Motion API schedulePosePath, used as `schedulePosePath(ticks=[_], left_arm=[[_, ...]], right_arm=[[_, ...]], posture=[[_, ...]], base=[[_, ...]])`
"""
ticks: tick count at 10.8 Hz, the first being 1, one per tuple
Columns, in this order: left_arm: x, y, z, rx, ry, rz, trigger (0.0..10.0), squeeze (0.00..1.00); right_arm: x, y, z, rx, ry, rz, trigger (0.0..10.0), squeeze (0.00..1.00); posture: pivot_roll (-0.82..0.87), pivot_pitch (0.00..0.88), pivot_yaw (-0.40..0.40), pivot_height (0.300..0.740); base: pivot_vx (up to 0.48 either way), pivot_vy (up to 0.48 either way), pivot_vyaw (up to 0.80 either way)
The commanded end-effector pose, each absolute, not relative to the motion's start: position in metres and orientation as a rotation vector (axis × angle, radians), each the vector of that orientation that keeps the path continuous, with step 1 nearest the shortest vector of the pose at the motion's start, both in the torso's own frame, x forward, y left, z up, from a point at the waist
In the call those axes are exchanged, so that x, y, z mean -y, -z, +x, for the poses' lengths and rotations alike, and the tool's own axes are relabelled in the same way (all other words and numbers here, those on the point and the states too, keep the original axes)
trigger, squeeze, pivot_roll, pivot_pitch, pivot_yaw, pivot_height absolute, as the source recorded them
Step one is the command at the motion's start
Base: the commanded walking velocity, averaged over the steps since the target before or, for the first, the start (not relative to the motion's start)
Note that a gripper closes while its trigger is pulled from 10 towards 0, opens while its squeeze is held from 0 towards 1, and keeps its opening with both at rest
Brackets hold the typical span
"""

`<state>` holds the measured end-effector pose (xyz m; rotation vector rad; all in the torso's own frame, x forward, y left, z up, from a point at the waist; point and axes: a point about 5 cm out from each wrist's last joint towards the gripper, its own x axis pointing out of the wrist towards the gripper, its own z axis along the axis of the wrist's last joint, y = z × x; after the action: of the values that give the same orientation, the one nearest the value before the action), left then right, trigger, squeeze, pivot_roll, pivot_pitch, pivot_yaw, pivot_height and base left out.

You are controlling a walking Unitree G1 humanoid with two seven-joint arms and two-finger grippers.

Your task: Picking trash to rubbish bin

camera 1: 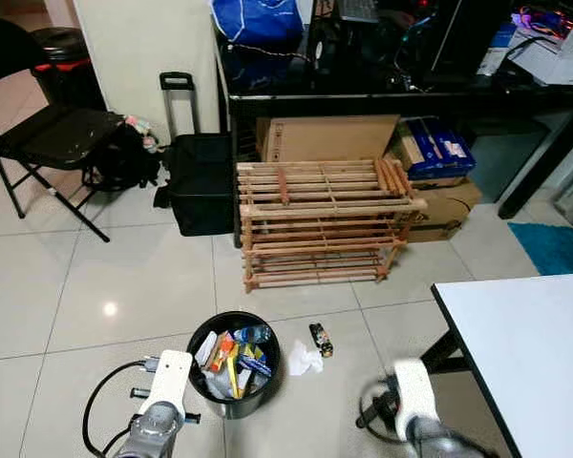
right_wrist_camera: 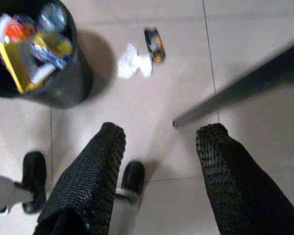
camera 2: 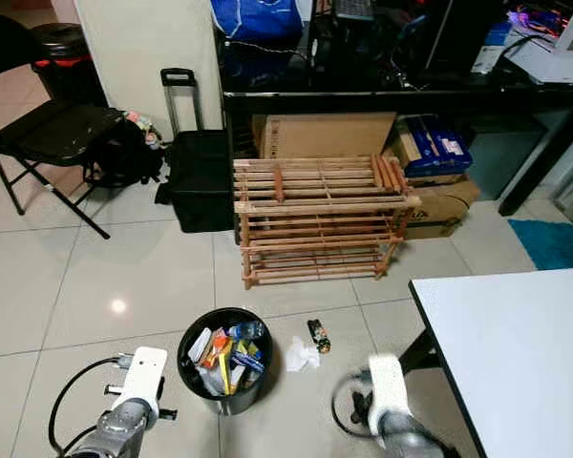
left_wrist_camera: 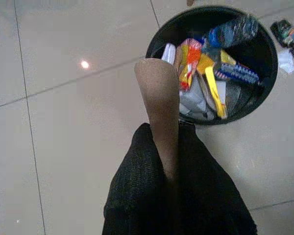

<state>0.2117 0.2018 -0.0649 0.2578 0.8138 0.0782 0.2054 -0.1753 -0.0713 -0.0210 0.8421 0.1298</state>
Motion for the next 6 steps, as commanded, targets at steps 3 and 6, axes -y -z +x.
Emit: schedulePosePath(ticks=[3,6], left_arm=[[-0.196,0.035,0.254,-0.631,-0.097,0.256,10.0,0.00],[-0.187,0.014,0.278,-0.508,-0.079,0.260,10.0,0.00]], right_arm=[[0.149,0.025,0.264,-0.523,-0.364,-0.108,10.0,0.00],[0.130,-0.007,0.292,-0.346,-0.446,-0.062,10.0,0.00]], posture=[[0.02,0.018,-0.067,0.740],[0.01,0.017,-0.068,0.740]], base=[[0.000,0.000,0.00],[0.000,0.000,0.00]])
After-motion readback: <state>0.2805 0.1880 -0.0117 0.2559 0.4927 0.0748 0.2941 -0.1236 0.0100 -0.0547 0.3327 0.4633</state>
